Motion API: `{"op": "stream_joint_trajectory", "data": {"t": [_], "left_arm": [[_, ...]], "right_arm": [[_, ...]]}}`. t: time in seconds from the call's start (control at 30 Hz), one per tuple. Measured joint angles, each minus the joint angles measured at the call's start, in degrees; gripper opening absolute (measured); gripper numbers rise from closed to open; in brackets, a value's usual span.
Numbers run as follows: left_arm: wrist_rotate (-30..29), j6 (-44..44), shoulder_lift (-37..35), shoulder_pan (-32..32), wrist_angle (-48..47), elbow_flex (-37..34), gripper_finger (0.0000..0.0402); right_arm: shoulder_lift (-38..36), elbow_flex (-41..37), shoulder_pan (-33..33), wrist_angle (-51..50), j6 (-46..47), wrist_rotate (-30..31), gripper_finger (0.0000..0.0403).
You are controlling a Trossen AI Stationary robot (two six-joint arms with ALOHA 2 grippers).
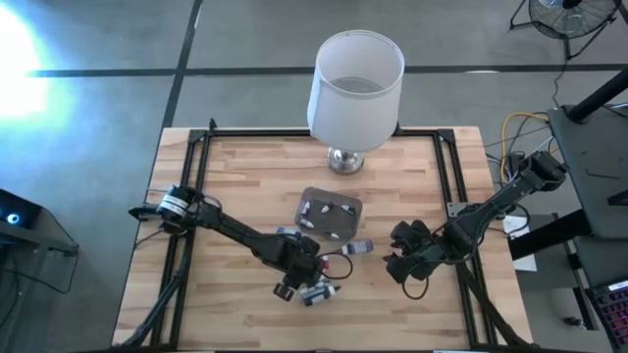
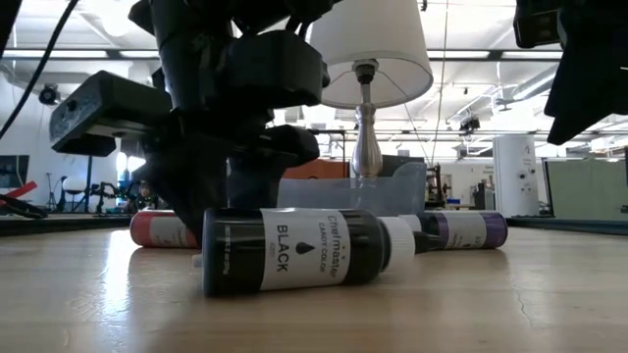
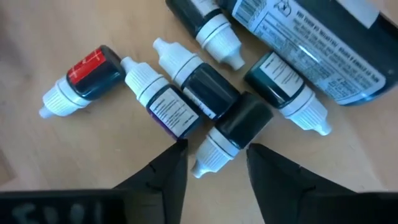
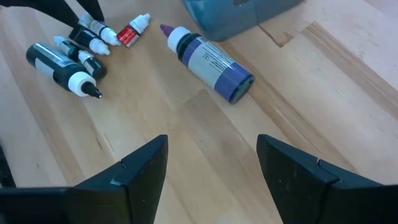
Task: Pick & Place food coloring
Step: Put the small dark green food coloring into the black bin
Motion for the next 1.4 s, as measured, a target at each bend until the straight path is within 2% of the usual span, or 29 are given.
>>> {"op": "stream_joint_trajectory", "data": {"t": [0.3,0.57,0.77,0.9,1.1,1.17,1.27,1.4], "left_arm": [[-0.21,-1.37,0.00,0.00,-0.50,0.02,0.0074],[-0.65,-4.86,-0.08,-0.10,-1.58,0.11,0.0054],[-1.58,-10.40,-2.22,-0.15,-9.94,1.95,0.0038],[-7.49,-15.60,-6.17,-0.17,-15.20,5.30,0.0032],[-26.94,-25.82,-10.98,3.89,-15.66,9.88,0.0031],[-30.22,-29.22,-11.26,7.06,-15.23,10.29,0.0031],[-29.21,-31.71,-10.32,12.41,-13.78,9.99,0.0032],[-20.62,-33.40,-9.38,17.60,-11.30,9.70,0.0059]], "right_arm": [[0.00,-0.14,0.00,-0.11,0.00,-0.10,0.0240],[-0.02,-0.33,0.00,-0.33,1.09,-0.15,0.0240],[-0.02,-0.33,0.00,-0.48,1.43,-0.15,0.0240],[-0.02,-0.33,0.00,-1.56,2.50,0.14,0.0240],[-0.28,-0.33,0.00,-1.83,2.57,3.30,0.0240],[-0.39,-0.33,0.00,-1.86,2.57,3.46,0.0240],[-0.61,-0.33,0.00,-1.75,2.45,3.93,0.0240],[-0.81,-0.33,0.01,-1.74,2.53,3.92,0.0240]]}}
